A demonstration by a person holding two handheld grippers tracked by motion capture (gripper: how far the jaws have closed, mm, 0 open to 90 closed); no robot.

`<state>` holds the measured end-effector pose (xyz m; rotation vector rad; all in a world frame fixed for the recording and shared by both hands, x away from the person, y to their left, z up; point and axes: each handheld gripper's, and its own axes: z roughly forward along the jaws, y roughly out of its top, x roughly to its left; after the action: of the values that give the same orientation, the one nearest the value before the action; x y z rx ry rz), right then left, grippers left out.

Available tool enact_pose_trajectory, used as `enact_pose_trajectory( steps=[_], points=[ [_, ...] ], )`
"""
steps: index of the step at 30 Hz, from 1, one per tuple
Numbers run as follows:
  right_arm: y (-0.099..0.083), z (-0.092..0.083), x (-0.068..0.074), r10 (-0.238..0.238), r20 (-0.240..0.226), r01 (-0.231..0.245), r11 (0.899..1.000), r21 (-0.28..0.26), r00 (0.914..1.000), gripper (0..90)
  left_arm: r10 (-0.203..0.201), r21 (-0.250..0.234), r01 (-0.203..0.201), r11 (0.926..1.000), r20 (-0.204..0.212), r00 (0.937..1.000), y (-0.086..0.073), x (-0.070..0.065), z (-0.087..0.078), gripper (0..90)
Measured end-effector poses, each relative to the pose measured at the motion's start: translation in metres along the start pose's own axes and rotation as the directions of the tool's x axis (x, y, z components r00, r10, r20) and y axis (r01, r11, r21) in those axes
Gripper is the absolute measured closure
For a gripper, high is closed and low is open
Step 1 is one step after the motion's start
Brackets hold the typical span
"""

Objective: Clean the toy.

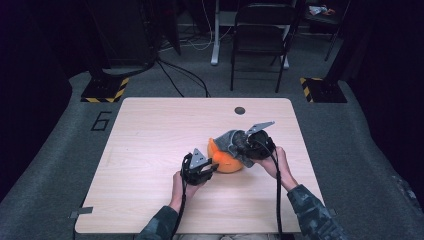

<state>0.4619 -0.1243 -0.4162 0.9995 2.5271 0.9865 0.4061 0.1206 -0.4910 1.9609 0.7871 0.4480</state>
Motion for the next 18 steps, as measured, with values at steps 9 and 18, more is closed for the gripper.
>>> enact_pose_trajectory(
  steps=[9, 18],
  points=[
    [-0.001, 0.006, -0.005, 0.014, 0.028, -0.013, 1.000, -0.006, 0.9995, 75.8, 0.055, 0.072, -0.052, 0.9960, -0.034, 0.9979, -0.005, -0.008, 0.012, 40.7],
    [-0.002, 0.008, -0.007, 0.034, 0.014, -0.033, 0.999, -0.013, 0.9993, 75.7, 0.027, 0.025, -0.026, 0.9994, -0.068, 0.9973, -0.009, -0.010, 0.017, 67.2]
  ],
)
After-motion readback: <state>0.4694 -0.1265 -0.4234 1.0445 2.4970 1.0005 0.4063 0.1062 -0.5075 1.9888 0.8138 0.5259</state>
